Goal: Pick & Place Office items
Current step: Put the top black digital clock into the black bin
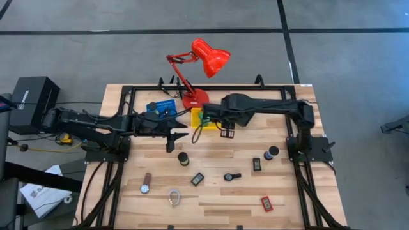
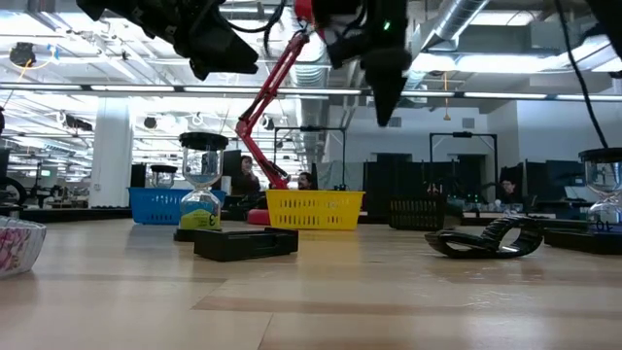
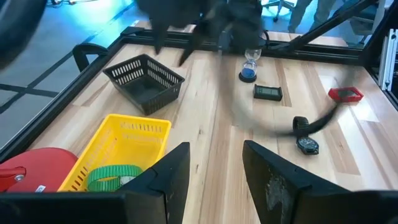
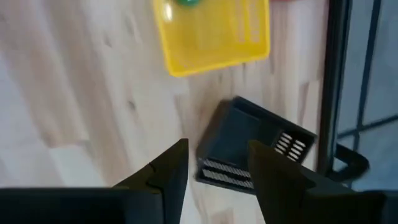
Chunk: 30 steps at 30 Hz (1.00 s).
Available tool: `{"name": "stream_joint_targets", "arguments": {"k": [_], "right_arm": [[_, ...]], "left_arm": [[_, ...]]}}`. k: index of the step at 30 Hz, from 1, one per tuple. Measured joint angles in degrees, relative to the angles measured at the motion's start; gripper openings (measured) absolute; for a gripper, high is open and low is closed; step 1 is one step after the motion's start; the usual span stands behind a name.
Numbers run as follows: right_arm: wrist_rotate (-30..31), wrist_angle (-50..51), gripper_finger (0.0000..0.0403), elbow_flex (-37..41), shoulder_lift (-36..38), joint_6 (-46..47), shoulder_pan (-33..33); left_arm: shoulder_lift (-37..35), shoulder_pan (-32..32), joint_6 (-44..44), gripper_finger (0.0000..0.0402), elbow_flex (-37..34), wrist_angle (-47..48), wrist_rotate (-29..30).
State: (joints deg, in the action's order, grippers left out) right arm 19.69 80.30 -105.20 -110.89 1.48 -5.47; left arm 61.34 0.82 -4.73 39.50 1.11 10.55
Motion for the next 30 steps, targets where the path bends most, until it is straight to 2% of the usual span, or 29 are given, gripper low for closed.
{"name": "stream_joint_targets", "arguments": {"k": [5, 15, 20, 30], "right_arm": [[-0.70, -1.81, 0.0157, 7.28, 6.82, 2.13, 2.99], [-13.20, -17.16, 0.0156, 28.24, 20.54, 7.44, 11.05], [-18.26, -20.75, 0.0157, 34.92, 23.50, 21.89, 14.32], [-18.43, -21.44, 0.0157, 41.56, 23.38, 54.55, 24.03]], "left_arm": [[0.00, 0.07, -0.02, 0.0143, -1.05, 0.14, 0.04], [0.00, 0.07, -0.20, 0.0143, -1.39, -0.25, 0.07], [0.00, 0.07, -0.22, 0.0143, -1.41, -0.45, 0.08], [0.00, 0.07, -0.24, 0.0143, -1.41, -0.80, 0.10]]}}
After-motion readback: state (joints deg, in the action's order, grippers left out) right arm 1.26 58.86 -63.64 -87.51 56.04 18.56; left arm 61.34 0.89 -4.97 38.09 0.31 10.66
